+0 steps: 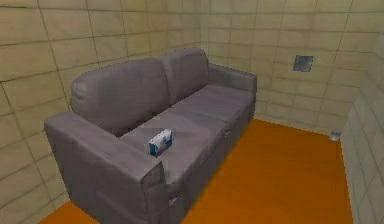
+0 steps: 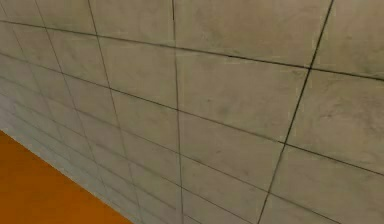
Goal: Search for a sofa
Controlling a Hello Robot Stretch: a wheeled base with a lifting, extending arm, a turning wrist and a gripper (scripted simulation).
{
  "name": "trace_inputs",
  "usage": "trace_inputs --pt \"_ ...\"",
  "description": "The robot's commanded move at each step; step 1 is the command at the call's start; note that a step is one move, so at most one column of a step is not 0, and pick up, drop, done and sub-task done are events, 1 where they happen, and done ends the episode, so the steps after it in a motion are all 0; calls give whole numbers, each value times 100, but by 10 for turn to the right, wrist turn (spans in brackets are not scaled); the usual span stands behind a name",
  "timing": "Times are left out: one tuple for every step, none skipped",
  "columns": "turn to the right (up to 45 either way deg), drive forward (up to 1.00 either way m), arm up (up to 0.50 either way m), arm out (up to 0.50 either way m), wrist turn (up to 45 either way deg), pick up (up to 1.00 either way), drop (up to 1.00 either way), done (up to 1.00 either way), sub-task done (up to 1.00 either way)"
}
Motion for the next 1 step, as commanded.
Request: trace_inputs --pt "0 0 0 0 0 0 0 100 0"
